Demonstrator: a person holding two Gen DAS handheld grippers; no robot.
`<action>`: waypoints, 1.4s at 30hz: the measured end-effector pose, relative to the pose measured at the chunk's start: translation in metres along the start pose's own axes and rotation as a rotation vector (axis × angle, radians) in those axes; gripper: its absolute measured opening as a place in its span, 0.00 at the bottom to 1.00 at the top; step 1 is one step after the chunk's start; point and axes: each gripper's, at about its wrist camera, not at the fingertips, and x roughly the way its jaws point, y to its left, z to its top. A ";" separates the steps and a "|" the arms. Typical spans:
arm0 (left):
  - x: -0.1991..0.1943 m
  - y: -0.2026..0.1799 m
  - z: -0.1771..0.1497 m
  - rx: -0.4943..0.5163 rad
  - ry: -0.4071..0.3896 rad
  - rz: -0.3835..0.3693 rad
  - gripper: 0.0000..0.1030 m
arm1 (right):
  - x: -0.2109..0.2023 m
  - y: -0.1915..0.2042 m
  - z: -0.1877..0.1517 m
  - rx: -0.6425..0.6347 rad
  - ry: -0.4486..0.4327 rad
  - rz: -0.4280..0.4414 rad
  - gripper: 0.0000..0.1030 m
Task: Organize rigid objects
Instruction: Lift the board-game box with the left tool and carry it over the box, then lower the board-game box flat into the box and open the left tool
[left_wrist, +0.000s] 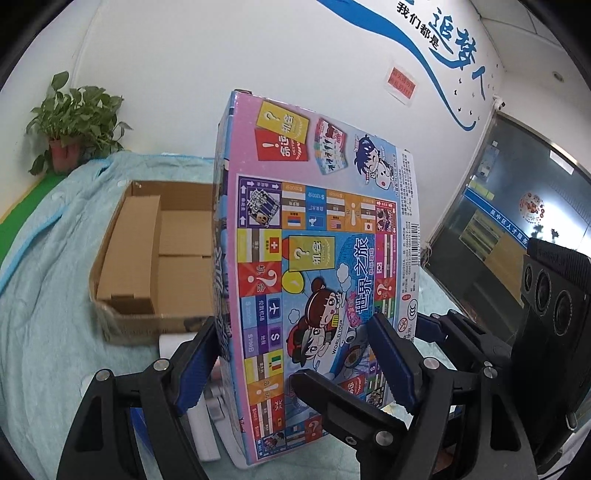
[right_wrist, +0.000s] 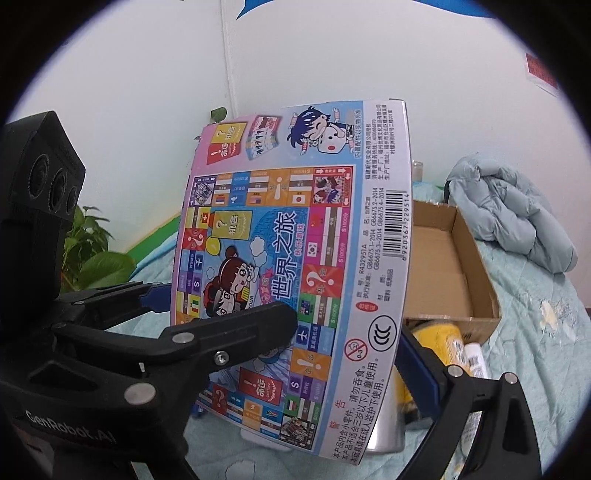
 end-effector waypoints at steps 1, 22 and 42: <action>0.001 0.001 0.005 0.005 -0.004 0.000 0.76 | 0.001 0.001 0.003 -0.005 -0.004 -0.003 0.94; 0.087 0.067 0.104 -0.020 0.019 -0.032 0.76 | 0.072 -0.011 0.069 -0.007 0.026 -0.047 0.93; 0.220 0.152 0.096 -0.136 0.220 0.010 0.76 | 0.184 -0.035 0.056 0.055 0.246 0.010 0.93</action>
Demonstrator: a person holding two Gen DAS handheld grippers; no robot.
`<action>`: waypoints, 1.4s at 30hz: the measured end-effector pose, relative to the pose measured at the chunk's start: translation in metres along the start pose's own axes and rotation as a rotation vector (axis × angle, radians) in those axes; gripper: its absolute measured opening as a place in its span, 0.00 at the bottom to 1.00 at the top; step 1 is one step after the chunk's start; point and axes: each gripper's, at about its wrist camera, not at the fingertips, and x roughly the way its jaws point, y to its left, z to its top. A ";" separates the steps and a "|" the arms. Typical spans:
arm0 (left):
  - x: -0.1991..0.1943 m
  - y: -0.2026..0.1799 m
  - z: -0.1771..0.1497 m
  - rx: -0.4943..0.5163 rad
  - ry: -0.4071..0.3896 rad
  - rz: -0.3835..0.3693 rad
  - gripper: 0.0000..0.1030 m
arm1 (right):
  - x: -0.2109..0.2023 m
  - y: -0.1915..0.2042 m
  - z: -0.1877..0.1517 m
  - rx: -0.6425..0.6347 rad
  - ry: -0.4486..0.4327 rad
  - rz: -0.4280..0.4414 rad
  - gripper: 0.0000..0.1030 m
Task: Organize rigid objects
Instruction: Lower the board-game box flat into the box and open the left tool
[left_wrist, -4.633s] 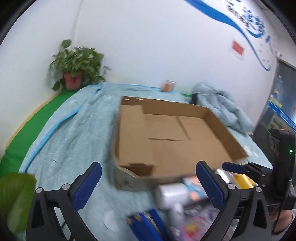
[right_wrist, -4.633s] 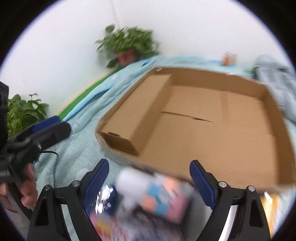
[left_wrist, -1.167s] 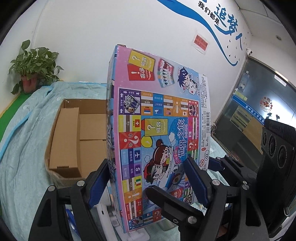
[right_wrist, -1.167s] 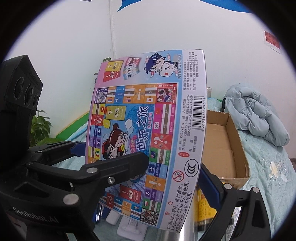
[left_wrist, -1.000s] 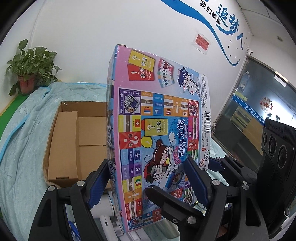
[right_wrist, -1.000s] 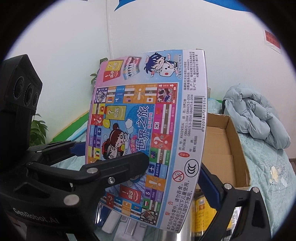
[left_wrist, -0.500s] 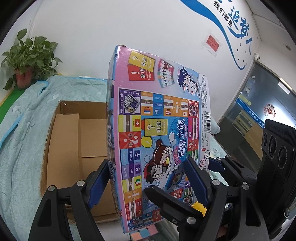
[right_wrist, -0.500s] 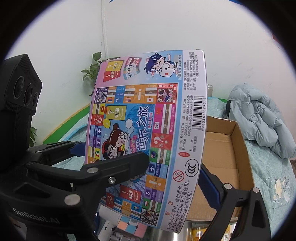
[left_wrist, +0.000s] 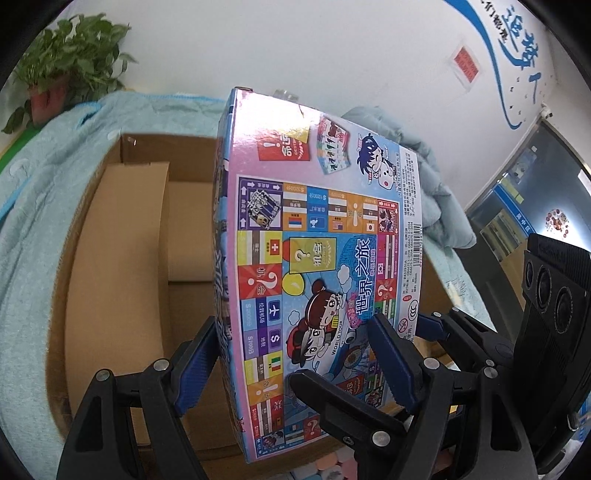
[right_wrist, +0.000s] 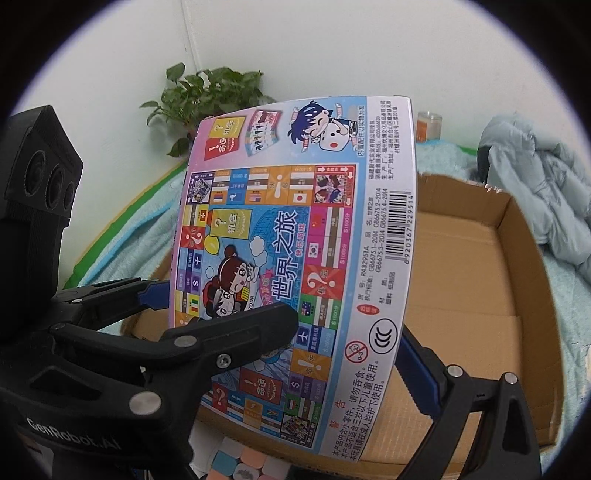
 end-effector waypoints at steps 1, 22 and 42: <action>0.006 0.003 -0.001 -0.001 0.009 0.012 0.76 | 0.006 -0.001 -0.001 0.006 0.016 0.004 0.93; 0.006 -0.002 -0.016 -0.011 0.017 0.233 0.66 | 0.052 0.007 -0.006 -0.001 0.283 0.068 0.87; -0.107 -0.036 -0.047 0.109 -0.278 0.250 0.99 | -0.040 0.025 -0.023 -0.058 -0.007 -0.087 0.98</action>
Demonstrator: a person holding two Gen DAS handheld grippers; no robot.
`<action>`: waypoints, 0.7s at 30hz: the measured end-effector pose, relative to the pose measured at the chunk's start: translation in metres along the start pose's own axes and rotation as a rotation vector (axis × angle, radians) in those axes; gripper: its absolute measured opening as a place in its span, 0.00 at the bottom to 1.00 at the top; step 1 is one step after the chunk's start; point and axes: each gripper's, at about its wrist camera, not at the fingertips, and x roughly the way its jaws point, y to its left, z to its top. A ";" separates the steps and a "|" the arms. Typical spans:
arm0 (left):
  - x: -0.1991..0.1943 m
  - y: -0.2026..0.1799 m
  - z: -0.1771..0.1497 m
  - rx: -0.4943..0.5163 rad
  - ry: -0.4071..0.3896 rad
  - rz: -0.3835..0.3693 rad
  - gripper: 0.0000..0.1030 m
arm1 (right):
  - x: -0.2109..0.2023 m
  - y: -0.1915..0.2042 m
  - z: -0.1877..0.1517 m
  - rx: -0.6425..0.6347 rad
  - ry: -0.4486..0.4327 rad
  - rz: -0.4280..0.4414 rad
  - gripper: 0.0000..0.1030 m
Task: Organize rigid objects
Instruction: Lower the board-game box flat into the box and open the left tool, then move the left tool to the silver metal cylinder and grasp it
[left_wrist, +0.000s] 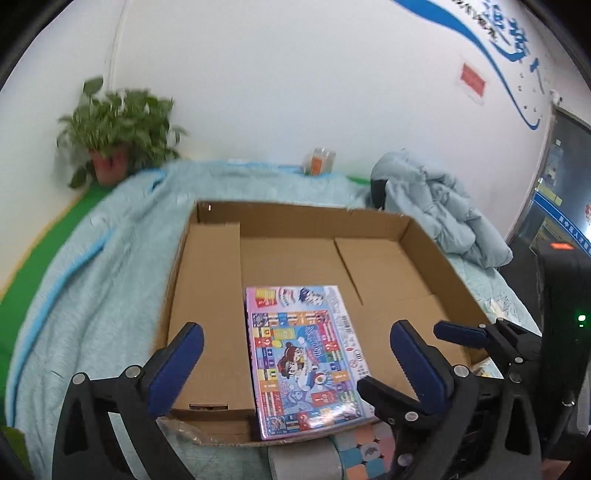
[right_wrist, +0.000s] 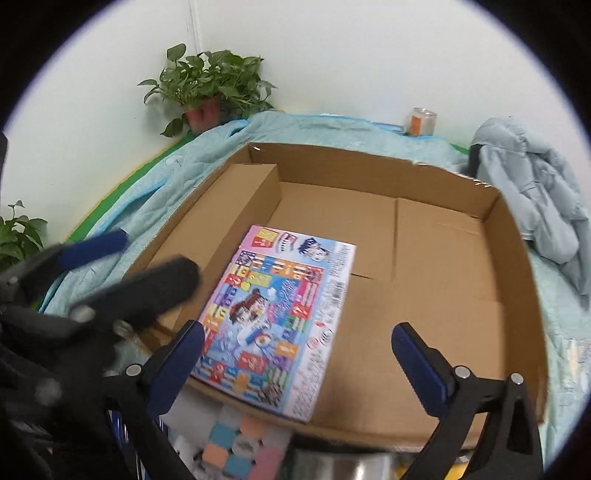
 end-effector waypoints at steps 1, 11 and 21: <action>-0.007 -0.004 0.000 0.004 -0.011 0.000 0.99 | -0.003 -0.003 0.000 0.008 -0.007 0.001 0.98; -0.069 -0.047 -0.029 0.040 -0.014 0.008 0.39 | -0.059 -0.029 -0.033 0.034 -0.143 -0.047 0.41; -0.105 -0.069 -0.070 -0.011 -0.053 -0.003 0.99 | -0.104 -0.048 -0.085 0.065 -0.198 -0.025 0.99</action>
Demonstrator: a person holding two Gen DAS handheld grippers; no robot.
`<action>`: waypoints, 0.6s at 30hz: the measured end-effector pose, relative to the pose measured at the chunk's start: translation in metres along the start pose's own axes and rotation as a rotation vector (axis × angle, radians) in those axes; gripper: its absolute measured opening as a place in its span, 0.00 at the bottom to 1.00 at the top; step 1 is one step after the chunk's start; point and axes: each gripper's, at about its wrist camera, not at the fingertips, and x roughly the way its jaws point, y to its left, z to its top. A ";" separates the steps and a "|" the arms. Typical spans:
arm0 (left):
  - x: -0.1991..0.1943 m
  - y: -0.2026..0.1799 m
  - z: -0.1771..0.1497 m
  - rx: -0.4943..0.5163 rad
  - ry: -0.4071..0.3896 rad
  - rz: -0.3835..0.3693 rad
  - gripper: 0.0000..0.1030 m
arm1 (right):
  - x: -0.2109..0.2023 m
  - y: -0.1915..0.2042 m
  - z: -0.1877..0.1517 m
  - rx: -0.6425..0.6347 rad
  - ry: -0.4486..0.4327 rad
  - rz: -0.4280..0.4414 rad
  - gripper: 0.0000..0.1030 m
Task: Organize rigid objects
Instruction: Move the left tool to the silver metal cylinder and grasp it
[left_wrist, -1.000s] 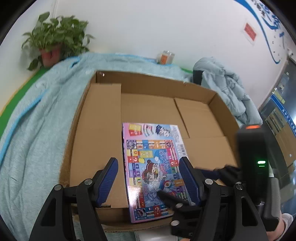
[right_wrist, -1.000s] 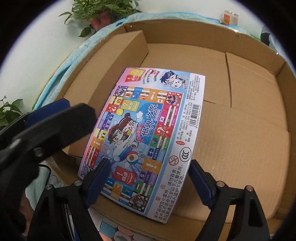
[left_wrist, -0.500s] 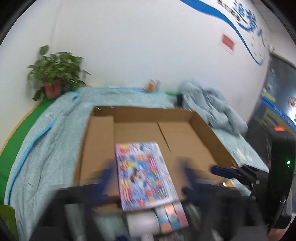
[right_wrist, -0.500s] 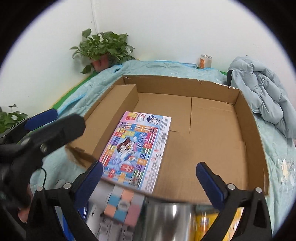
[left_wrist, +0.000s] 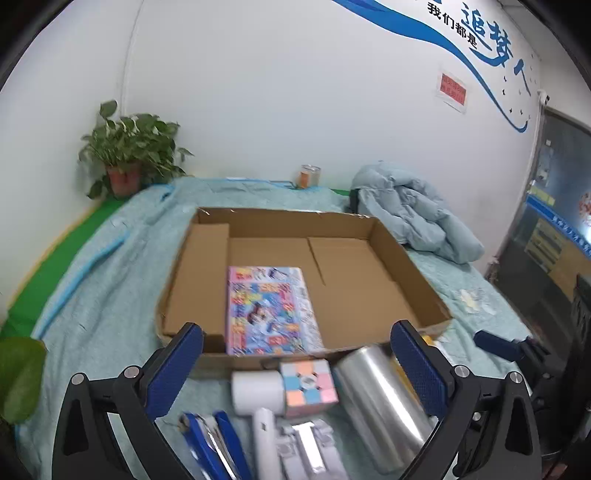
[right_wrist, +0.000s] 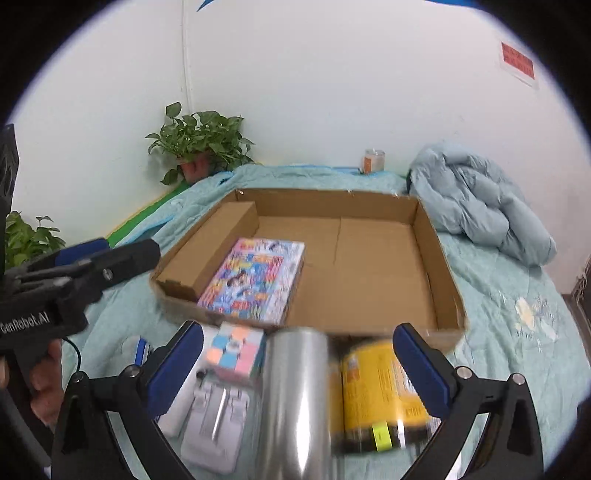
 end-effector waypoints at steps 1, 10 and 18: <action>-0.001 0.001 -0.001 -0.018 0.012 -0.017 0.99 | -0.005 -0.003 -0.005 0.007 0.005 0.010 0.99; 0.003 -0.003 -0.034 -0.137 0.156 -0.174 0.99 | -0.012 -0.021 -0.060 0.081 0.155 0.166 0.99; 0.061 -0.021 -0.062 -0.199 0.330 -0.354 0.98 | 0.020 -0.026 -0.073 0.196 0.267 0.208 0.94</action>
